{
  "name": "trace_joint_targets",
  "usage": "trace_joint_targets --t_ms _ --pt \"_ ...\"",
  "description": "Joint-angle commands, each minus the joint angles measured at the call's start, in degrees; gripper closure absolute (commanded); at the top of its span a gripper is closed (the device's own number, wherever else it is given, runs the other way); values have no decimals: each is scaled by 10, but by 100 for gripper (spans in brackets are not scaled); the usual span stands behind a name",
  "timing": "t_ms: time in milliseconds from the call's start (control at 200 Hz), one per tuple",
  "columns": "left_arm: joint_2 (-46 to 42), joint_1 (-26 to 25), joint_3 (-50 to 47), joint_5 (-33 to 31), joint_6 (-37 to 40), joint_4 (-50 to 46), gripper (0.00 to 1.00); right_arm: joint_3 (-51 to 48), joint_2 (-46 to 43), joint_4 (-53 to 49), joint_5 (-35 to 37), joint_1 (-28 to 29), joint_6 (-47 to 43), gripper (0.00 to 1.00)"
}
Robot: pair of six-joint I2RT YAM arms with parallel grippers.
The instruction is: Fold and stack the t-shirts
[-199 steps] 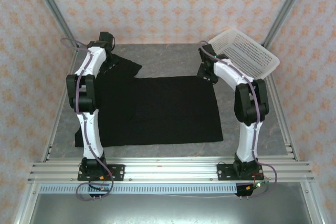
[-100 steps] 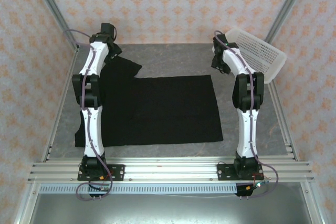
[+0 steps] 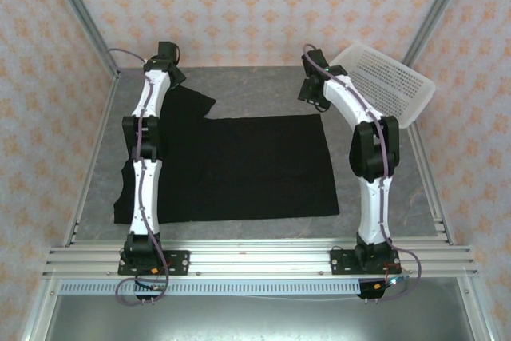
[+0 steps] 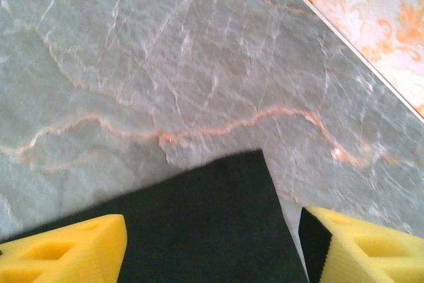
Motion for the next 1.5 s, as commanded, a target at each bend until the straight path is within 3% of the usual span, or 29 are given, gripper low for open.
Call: trace_joint_targets --t_ms 0,110,250,445,570,746,866,1106,1251,1496 --pt "26 7 28 -47 5 27 26 -41 -52 19 -17 9 14 42" --pt "43 8 36 -41 -6 34 22 -94 -87 36 -36 13 28 42" --pt "78 8 68 26 -43 -5 12 -139 -113 56 -55 13 39 42" --pt "98 2 70 118 -58 -155 20 -129 -108 58 -68 13 37 42" --pt "75 -17 43 88 -11 -258 21 -100 -93 48 -69 13 30 42" --pt "12 -28 -57 15 21 -279 23 -91 -85 54 -82 14 33 42" --pt "27 -22 -28 -2 33 -290 41 -106 -95 61 -87 14 37 42" --pt "28 -8 -7 -18 38 -277 100 -151 -103 59 -54 15 40 42" --pt "-59 -16 -65 -29 40 -235 100 -148 -66 57 30 12 64 42" --pt "-157 -36 -129 -4 31 -207 100 -91 29 81 78 -8 113 41"
